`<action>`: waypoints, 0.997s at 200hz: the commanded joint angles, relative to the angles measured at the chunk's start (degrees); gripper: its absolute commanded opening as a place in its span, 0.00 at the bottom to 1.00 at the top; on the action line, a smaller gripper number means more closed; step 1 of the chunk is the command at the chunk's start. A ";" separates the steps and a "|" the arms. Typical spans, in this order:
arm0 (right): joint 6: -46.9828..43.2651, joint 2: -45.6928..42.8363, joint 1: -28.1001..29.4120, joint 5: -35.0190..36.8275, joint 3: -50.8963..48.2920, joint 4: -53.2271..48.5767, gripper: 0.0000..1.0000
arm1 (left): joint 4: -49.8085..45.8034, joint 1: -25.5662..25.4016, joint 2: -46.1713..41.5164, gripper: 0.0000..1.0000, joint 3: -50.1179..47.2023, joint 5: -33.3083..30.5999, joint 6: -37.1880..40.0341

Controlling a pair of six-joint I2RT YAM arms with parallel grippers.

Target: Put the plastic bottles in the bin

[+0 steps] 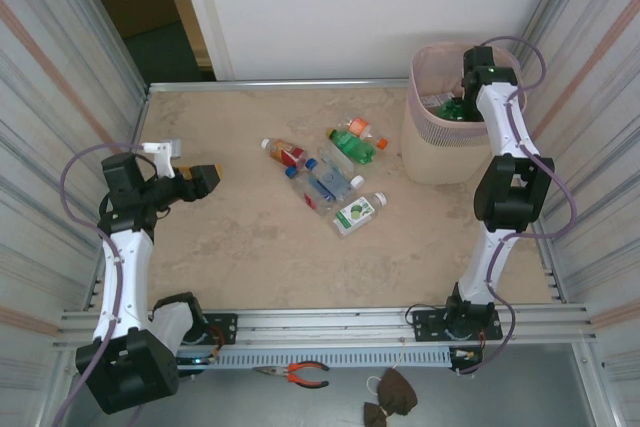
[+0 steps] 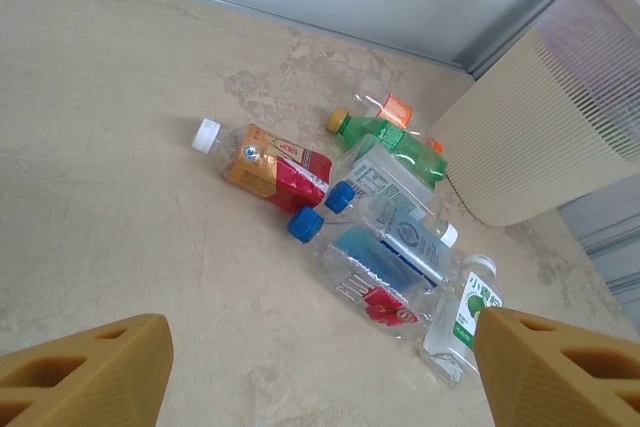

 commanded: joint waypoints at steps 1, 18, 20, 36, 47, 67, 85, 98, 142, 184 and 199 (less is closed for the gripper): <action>1.18 -5.40 0.39 -1.17 3.92 -4.92 0.84 | 0.44 0.60 0.03 0.79 -0.48 1.45 0.12; 1.27 -7.98 0.97 -0.79 5.08 -5.94 0.85 | 0.58 0.63 0.16 0.79 -0.51 1.49 0.16; 1.27 -8.28 1.11 -0.78 5.16 -6.08 0.85 | 0.59 0.61 0.17 0.79 -0.52 1.46 0.14; 1.41 -10.82 1.98 -0.53 5.61 -6.50 0.85 | 0.61 0.63 0.47 0.79 -0.42 1.62 0.11; 1.47 -12.56 2.71 -0.40 5.90 -6.76 0.85 | 0.68 0.68 0.63 0.78 -0.38 1.71 0.11; 1.73 -15.59 4.49 -0.55 6.19 -7.08 0.86 | 1.28 0.57 0.74 0.77 -0.76 1.12 -0.50; 2.04 -18.02 6.66 -1.06 6.11 -7.01 0.86 | 1.65 -0.21 0.78 0.76 -0.95 -0.60 -1.40; 2.30 -19.50 8.08 -1.50 6.10 -6.83 0.86 | 1.64 -1.87 0.97 0.77 -0.96 -3.22 -2.57; 3.44 -23.79 10.07 -3.69 3.22 -5.94 0.86 | 0.41 -13.21 3.29 0.76 1.40 -15.46 -8.86; 4.71 -22.84 7.09 -15.40 0.43 0.21 0.52 | 2.32 -24.33 8.46 0.76 5.35 -23.18 -12.49; 5.70 -20.43 6.24 -18.83 1.00 1.55 0.46 | 2.56 -27.55 10.44 0.75 6.89 -24.80 -13.28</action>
